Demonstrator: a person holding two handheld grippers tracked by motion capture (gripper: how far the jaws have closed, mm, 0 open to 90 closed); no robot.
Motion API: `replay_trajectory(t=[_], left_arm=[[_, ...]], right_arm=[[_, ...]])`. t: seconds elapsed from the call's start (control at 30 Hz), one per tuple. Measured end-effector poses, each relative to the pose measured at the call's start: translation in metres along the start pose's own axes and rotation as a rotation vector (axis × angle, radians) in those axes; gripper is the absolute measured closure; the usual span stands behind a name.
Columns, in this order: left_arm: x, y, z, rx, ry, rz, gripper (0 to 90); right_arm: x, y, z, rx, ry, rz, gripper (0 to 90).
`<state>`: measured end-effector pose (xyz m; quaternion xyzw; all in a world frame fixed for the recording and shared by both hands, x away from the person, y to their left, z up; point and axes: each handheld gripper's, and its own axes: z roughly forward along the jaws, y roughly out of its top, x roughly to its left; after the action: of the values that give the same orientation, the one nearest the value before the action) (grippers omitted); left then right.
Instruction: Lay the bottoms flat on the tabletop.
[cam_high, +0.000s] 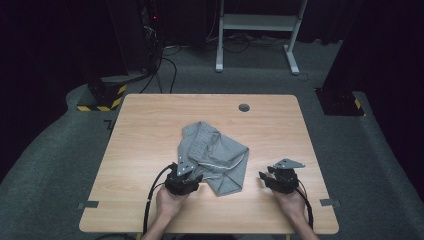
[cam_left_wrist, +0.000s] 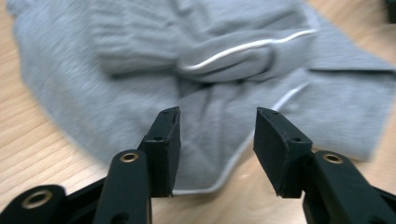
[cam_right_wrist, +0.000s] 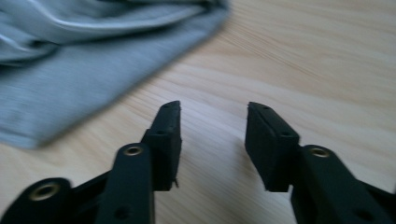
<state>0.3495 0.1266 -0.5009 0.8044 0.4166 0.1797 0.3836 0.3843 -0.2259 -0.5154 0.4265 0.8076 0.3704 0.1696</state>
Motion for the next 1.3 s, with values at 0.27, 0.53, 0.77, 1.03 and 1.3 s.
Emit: replay_trajectory(t=[0.27,0.53,0.77,1.03,1.3], left_arm=[[-0.007,0.006,0.019,0.046,-0.043,0.031,50.3],[-0.004,0.014,0.033,0.074,-0.042,0.064,52.4],[-0.012,0.022,0.034,0.091,-0.042,0.118,60.8],[-0.016,0.022,0.038,0.116,-0.075,0.131,72.4],[-0.010,0.023,0.030,0.128,-0.114,0.120,86.7]], right_arm=[[0.033,0.026,0.017,-0.038,0.159,-0.074,63.2],[0.053,0.033,0.043,0.004,0.201,-0.113,62.8],[0.058,0.030,0.048,0.007,0.180,-0.142,63.1],[0.066,0.028,0.046,0.006,0.138,-0.191,58.4],[0.066,0.028,0.046,0.007,0.143,-0.190,57.3]])
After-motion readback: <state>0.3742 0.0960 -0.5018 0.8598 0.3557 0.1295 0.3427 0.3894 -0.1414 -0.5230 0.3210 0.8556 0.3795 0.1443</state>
